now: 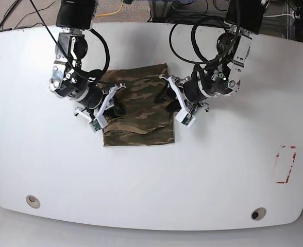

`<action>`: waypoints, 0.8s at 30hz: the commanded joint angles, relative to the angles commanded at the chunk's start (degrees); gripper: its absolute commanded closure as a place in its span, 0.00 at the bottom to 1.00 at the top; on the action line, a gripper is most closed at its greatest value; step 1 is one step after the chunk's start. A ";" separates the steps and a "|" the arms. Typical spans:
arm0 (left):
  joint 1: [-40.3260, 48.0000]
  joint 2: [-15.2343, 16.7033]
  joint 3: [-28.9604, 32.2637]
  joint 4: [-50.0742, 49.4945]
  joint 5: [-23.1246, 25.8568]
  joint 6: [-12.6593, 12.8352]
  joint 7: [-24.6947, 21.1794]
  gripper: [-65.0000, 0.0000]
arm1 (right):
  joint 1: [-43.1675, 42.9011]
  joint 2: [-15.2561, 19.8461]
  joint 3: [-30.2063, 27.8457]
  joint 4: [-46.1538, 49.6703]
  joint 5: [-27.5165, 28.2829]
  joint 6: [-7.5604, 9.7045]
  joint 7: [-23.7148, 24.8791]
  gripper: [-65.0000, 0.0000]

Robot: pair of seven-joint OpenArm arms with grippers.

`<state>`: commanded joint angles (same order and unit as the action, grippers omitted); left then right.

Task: Layout the t-shirt on the table in an organized manner, then fold the t-shirt properly
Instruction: 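Pinch the bundle's sides with both grippers and straighten it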

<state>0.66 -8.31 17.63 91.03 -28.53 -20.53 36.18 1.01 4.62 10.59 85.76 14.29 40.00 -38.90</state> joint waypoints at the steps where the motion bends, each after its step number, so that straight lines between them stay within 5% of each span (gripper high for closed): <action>1: 0.26 -0.09 0.00 0.09 0.00 0.00 0.00 0.61 | 0.00 0.00 -0.35 -2.11 -0.97 0.00 2.37 0.83; 5: 0.70 -0.26 0.00 2.11 0.00 0.00 0.18 0.61 | 0.97 0.00 -0.62 -8.35 -3.25 0.00 7.03 0.83; 11: 2.29 -0.26 0.09 6.42 0.09 0.00 0.18 0.61 | 2.20 0.00 -0.35 -4.57 -3.16 0.00 6.42 0.83; 21: 2.99 3.52 0.44 7.47 0.26 0.18 -0.26 0.61 | 2.73 -0.97 5.98 19.25 -3.25 0.00 -10.81 0.82; 24: 2.81 6.77 0.53 6.07 0.35 2.37 -2.02 0.61 | 3.52 -0.62 9.32 24.70 -3.60 0.00 -14.33 0.82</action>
<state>3.47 -1.54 18.15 97.10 -28.18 -18.15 34.15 4.53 4.00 19.91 110.46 10.68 40.00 -53.23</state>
